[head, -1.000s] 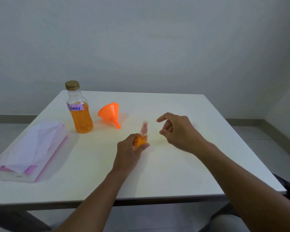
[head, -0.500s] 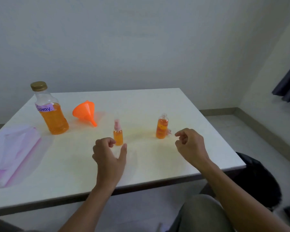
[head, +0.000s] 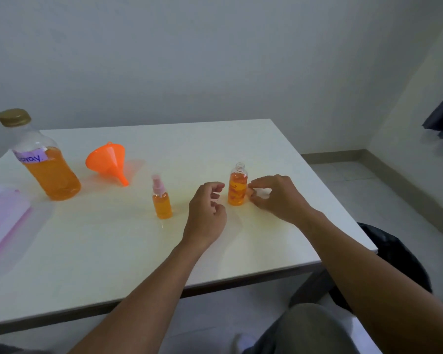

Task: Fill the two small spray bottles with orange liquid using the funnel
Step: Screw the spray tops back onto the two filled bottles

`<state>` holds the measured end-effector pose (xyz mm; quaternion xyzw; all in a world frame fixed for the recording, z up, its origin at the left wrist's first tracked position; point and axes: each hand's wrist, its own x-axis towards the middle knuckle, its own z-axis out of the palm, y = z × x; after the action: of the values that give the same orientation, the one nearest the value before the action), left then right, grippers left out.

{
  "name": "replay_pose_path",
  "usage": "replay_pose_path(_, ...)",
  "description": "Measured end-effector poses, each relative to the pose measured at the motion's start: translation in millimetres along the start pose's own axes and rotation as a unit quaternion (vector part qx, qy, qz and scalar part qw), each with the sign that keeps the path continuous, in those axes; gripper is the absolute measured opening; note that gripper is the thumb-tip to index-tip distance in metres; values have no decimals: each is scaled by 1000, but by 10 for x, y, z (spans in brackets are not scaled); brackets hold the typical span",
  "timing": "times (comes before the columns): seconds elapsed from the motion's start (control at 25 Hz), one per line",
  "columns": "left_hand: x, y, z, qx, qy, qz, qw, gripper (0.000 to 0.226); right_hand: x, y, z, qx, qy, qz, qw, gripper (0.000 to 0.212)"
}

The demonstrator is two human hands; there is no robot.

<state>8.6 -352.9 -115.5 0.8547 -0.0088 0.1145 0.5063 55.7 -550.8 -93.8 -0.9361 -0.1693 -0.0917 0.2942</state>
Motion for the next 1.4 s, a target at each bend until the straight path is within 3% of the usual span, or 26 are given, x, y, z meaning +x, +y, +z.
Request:
replay_pose_path(0.12, 163, -28, 84, -35, -24, 1, 999, 58, 33, 77, 9, -6, -10, 4, 1000, 39)
replay_pose_path(0.2, 227, -35, 109, -53, -34, 6, 998, 65, 87, 81, 42, -8, -24, -8, 1000, 36)
replay_pose_path(0.32, 252, 9, 127, -83, -42, 6, 996, 58, 154, 94, 61, 6, -10, 26, 1000, 36)
replay_pose_path(0.44, 278, 17, 161, -80, -45, -6, 996, 53, 248, 41, -176, 102, 42, 88, 990, 31)
replay_pose_path(0.52, 302, -3, 165, -76, -44, -17, 996, 48, 342, -92, -451, 212, 100, 83, 969, 13)
replay_pose_path(0.6, 317, -34, 149, -74, -42, -11, 996, 46, 374, -313, -705, 356, 129, 66, 923, 9)
replay_pose_path(0.72, 302, -90, 124, -75, -40, 22, 996, 47, 347, -597, -869, 505, 109, 29, 856, 37)
replay_pose_path(0.92, 280, -93, 105, -84, -25, 50, 995, 47, 286, -691, -824, 451, 121, 20, 884, 21)
replay_pose_path(1.16, 291, -102, 109, -83, -14, 57, 995, 46, 221, -615, -926, 429, 171, 22, 887, 23)
replay_pose_path(1.4, 280, -94, 109, -67, -19, 53, 996, 47, 213, -608, -849, 423, 148, 15, 894, 22)
